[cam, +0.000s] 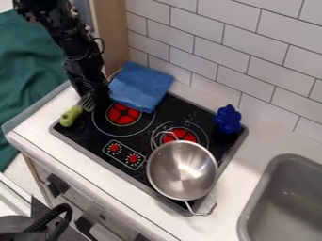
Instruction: Move the green spatula beside the blue cloth on the top of the right burner
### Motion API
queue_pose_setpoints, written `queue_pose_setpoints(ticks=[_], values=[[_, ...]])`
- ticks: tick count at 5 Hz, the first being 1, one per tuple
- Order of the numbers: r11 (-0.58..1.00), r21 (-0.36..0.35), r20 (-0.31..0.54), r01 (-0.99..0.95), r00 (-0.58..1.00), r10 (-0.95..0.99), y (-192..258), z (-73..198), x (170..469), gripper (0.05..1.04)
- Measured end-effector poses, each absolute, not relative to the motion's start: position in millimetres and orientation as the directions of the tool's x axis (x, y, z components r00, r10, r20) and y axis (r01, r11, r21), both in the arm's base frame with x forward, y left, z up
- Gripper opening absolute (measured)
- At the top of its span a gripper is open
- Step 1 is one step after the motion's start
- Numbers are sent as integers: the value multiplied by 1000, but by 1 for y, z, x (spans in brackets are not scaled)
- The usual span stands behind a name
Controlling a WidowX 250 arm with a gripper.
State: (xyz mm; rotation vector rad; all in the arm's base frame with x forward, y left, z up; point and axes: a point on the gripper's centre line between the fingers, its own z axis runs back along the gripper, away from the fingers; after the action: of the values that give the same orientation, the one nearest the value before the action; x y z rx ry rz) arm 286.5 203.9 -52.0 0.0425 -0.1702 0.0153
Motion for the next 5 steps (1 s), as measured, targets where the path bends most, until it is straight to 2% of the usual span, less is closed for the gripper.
queue_pose_setpoints(ticks=[1, 3, 4, 5], values=[[999, 52, 147, -1, 989, -6, 194, -51, 285, 585], [1000, 13, 69, -18, 997, 17, 148, -40, 257, 585], [998, 27, 124, -52, 991, 48, 113, -5, 272, 585], [998, 44, 148, -35, 989, 28, 74, 15, 293, 584]])
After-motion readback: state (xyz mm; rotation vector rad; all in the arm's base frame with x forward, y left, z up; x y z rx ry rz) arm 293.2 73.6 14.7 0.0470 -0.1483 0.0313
